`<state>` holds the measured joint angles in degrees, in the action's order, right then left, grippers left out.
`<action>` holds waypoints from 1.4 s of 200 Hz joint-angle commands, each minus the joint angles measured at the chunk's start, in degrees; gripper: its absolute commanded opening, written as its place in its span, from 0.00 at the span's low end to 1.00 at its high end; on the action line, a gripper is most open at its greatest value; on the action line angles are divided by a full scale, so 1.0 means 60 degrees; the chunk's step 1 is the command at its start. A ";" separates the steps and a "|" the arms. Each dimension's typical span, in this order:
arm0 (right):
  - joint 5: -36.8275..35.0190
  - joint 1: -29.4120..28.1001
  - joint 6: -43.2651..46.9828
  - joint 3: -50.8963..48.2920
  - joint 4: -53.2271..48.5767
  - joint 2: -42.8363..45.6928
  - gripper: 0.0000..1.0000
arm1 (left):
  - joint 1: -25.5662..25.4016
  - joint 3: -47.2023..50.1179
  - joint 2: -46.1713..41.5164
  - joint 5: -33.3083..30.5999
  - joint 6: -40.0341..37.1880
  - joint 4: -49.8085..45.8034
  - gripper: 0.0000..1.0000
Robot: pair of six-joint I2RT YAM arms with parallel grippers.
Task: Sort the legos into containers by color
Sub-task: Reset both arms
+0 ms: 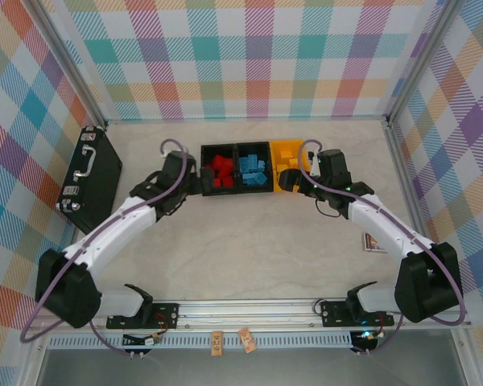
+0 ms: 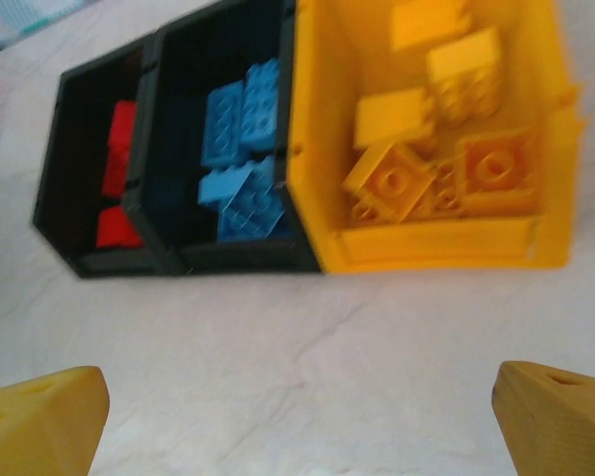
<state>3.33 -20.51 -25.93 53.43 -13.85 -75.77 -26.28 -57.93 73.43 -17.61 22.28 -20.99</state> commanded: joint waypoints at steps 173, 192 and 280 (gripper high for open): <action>-0.3672 0.2187 0.4432 -0.5124 1.0364 -0.1570 0.99 | 0.3003 0.6341 0.2726 -0.0055 -0.4093 1.2681 1.00; -0.1711 0.2953 0.4207 -0.5282 1.0584 -0.1968 0.99 | 0.3059 0.5843 0.2726 -0.0149 -0.3913 1.1700 0.99; -0.1938 0.2981 0.4034 -0.5096 1.0588 -0.2112 0.99 | 0.3222 0.5888 0.2879 -0.0083 -0.3855 1.2084 1.00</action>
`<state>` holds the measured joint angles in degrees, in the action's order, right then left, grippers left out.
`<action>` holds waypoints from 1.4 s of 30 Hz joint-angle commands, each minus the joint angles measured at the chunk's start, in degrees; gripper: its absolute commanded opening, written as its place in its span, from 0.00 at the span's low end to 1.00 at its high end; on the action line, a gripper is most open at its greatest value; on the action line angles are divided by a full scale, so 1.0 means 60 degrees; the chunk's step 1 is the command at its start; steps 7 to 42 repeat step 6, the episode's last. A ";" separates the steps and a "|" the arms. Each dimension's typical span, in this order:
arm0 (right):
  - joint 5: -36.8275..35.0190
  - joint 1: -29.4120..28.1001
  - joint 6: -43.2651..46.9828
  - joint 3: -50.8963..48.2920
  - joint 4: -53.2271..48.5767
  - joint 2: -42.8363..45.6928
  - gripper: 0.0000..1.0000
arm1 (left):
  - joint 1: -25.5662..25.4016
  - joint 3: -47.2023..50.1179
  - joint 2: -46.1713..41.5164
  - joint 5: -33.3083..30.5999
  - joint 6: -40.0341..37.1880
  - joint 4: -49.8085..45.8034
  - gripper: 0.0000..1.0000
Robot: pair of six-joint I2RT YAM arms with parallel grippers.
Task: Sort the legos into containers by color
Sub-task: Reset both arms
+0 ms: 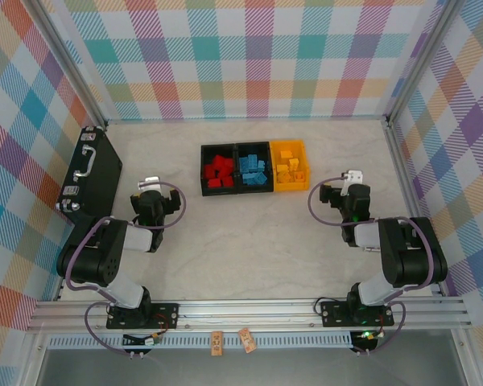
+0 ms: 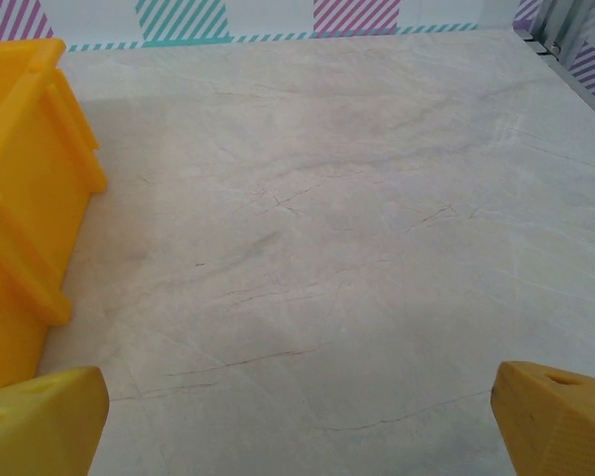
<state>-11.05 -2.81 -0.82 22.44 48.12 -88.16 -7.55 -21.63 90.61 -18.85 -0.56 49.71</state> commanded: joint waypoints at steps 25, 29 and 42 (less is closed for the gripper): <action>0.0668 0.0153 -0.0170 0.0026 0.0235 0.0027 0.99 | 0.0099 -0.0146 0.0012 0.0139 -0.0046 0.0327 1.00; 0.0668 0.0153 -0.0170 0.0026 0.0235 0.0027 0.99 | 0.0099 -0.0146 0.0012 0.0139 -0.0046 0.0327 1.00; 0.0668 0.0153 -0.0170 0.0026 0.0235 0.0027 0.99 | 0.0099 -0.0146 0.0012 0.0139 -0.0046 0.0327 1.00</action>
